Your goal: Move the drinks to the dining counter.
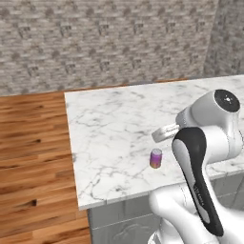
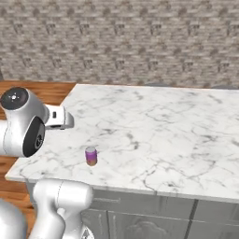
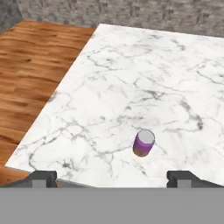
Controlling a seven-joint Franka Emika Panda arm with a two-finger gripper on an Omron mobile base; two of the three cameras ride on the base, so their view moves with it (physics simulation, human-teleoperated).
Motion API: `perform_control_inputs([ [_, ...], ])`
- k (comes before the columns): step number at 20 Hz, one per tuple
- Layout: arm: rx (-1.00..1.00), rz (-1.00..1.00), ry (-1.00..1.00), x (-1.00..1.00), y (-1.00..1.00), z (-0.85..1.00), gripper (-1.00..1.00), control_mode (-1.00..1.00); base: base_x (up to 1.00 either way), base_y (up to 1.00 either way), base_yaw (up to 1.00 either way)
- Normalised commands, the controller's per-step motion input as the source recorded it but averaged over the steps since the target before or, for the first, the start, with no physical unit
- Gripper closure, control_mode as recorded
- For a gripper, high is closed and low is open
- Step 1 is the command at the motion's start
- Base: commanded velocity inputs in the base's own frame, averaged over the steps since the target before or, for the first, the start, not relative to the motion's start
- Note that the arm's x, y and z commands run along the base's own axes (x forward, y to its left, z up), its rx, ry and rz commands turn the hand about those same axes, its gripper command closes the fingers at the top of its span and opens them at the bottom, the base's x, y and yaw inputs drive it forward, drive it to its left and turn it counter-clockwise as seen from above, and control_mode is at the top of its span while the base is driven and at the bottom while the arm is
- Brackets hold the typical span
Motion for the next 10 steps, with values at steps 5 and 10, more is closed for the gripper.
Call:
perform_control_inputs([
  [5, 0.00, 0.00, 0.00, 0.00, 0.00, 0.00, -1.00, 1.00, -0.68, 0.84, 0.19],
  [10, 0.00, 0.00, 0.00, 0.00, 0.00, 0.00, -1.00, 1.00, -0.30, 1.00, 0.26],
])
